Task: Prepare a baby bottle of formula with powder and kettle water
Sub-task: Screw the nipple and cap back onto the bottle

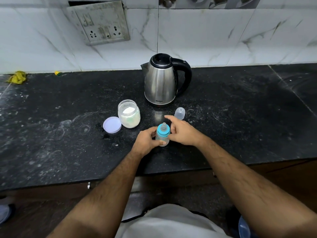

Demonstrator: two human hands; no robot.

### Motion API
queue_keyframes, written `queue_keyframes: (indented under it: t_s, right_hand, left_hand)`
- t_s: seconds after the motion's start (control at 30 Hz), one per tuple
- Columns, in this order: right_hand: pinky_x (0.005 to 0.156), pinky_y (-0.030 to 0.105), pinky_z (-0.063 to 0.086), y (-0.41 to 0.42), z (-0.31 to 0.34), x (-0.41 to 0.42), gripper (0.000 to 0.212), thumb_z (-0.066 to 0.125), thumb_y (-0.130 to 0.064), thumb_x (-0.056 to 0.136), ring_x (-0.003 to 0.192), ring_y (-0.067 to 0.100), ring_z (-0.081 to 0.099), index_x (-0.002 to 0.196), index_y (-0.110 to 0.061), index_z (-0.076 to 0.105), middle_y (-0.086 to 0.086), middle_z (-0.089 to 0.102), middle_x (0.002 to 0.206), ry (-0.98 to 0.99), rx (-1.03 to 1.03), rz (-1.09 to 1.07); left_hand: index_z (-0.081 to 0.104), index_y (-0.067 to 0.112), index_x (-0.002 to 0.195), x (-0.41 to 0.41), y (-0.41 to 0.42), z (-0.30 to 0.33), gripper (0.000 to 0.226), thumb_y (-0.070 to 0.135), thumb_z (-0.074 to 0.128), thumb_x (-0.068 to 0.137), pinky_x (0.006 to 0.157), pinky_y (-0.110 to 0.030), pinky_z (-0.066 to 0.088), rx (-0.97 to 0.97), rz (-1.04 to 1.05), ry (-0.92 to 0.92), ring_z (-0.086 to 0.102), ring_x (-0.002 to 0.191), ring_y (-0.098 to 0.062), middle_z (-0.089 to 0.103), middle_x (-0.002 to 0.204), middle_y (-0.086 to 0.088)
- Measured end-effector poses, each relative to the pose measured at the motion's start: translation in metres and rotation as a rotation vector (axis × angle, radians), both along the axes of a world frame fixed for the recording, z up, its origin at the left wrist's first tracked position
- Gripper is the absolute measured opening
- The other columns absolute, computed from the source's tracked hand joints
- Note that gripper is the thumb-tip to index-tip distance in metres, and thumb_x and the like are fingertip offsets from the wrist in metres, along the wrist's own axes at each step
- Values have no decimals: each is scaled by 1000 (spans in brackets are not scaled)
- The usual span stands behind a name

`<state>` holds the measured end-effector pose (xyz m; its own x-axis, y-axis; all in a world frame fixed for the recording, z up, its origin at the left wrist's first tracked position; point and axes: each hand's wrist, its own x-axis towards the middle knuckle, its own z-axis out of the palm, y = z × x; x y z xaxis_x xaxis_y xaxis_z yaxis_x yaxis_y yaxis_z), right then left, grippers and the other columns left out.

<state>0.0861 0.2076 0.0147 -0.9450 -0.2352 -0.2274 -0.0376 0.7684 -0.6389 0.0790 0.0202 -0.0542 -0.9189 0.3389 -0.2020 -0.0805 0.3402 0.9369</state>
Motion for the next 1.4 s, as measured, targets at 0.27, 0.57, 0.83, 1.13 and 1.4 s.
queue_keyframes:
  t_s: [0.27, 0.57, 0.83, 1.13, 1.4]
  right_hand:
    - [89, 35, 49, 44, -28, -31, 42, 66, -16, 85, 98, 23, 63, 126, -14, 59, 6, 69, 96, 57, 82, -407]
    - [101, 42, 44, 43, -41, -72, 71, 74, -28, 84, 125, 32, 53, 145, -19, 38, 12, 46, 142, 39, 165, -446]
    - [85, 38, 47, 38, -48, -75, 38, 69, -20, 87, 110, 29, 58, 121, -20, 54, 9, 64, 114, -3, 166, -427]
    - [88, 30, 50, 30, -28, -41, 43, 76, -24, 80, 93, 15, 64, 120, -22, 61, -5, 67, 100, 104, -188, -472]
    - [82, 17, 53, 11, 26, 2, 44, 77, -18, 81, 89, 0, 65, 122, -23, 63, -13, 68, 99, 281, -431, -325]
  left_hand:
    - [60, 28, 132, 3, -5, 0, 76, 7, 90, 65, 107, -35, 48, 39, 26, -34, 62, 119, -4, 69, 125, 11]
    - [60, 14, 132, 7, -6, 7, 68, 1, 85, 70, 106, -25, 47, 68, 73, -37, 63, 118, -6, 68, 127, 3]
    - [60, 16, 133, 10, -6, 12, 65, 4, 83, 74, 104, -21, 47, 45, 75, -35, 63, 118, -6, 68, 128, 2]
    - [61, 15, 132, 12, -7, 6, 61, 5, 82, 76, 104, -30, 50, 64, 84, -45, 66, 114, -9, 69, 125, 2]
    - [62, 17, 130, 15, -7, 2, 57, 7, 81, 77, 106, -39, 49, 59, 98, -35, 66, 115, -11, 70, 124, 2]
